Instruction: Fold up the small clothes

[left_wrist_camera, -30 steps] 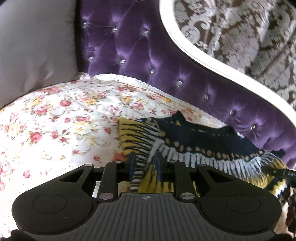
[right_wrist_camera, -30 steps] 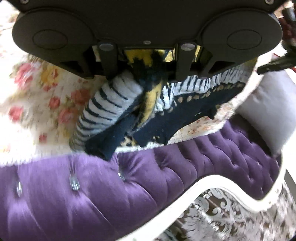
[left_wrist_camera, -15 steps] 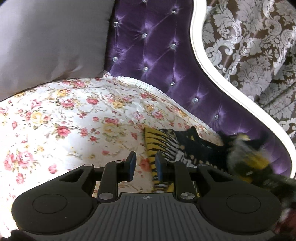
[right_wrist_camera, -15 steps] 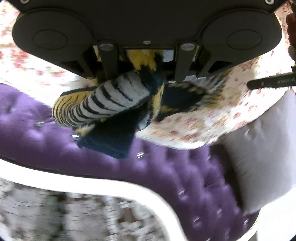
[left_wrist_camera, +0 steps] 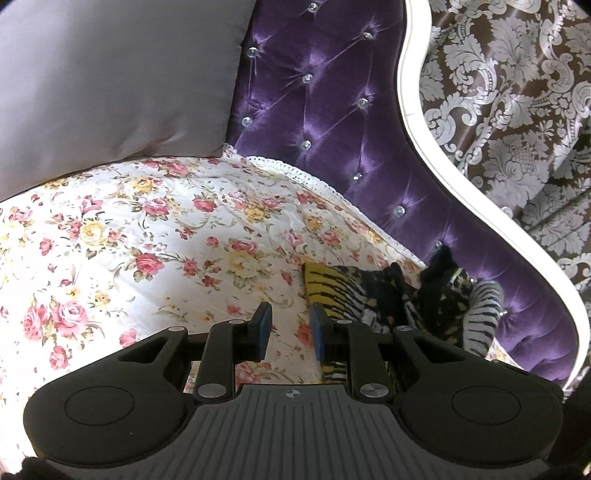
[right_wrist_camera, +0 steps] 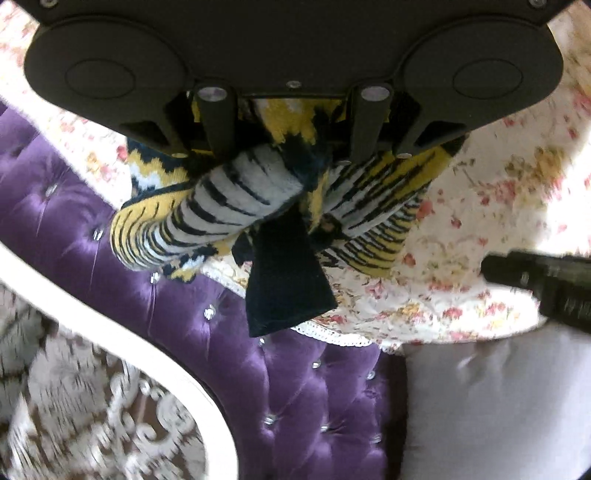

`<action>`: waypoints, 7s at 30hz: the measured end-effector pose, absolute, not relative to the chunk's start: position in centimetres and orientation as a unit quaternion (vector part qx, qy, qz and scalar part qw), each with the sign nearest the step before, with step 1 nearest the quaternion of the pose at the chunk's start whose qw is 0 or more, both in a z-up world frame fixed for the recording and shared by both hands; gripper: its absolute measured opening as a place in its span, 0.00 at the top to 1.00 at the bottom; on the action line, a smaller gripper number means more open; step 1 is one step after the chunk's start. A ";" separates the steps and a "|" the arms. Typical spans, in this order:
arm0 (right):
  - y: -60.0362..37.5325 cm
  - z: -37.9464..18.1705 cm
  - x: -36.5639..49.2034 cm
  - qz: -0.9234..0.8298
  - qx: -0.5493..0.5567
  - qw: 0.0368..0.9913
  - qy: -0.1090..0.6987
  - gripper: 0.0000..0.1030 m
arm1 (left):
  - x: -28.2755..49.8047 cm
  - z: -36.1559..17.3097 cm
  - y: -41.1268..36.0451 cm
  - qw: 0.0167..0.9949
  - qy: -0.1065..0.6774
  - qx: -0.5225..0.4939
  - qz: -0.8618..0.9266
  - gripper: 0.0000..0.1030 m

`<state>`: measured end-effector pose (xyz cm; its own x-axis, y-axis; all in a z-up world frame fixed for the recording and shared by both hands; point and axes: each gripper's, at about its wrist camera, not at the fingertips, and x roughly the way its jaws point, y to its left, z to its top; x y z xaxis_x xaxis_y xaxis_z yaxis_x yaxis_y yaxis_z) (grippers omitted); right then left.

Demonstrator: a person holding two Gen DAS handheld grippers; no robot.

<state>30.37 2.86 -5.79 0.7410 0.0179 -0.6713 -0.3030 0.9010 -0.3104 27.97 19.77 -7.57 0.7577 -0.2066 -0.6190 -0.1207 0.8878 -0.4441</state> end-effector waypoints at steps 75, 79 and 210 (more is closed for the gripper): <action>-11.5 -3.1 30.1 0.143 0.051 0.943 0.295 0.39 | 27.2 -5.8 9.2 0.948 0.301 -0.082 -0.062 0.67; -10.8 -4.9 33.6 0.127 0.035 0.937 0.322 0.37 | 28.0 -8.7 8.4 0.941 0.328 -0.048 -0.065 0.60; -25.7 -5.0 18.2 -0.002 0.030 0.945 0.326 0.48 | 18.5 -5.8 -3.1 0.931 0.313 0.069 -0.174 0.29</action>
<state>18.21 -25.68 -5.03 0.7876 0.0156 -0.6160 0.0230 0.9982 0.0548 18.48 -3.08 -5.84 0.7435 -0.2816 -0.6066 0.3676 0.9298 0.0189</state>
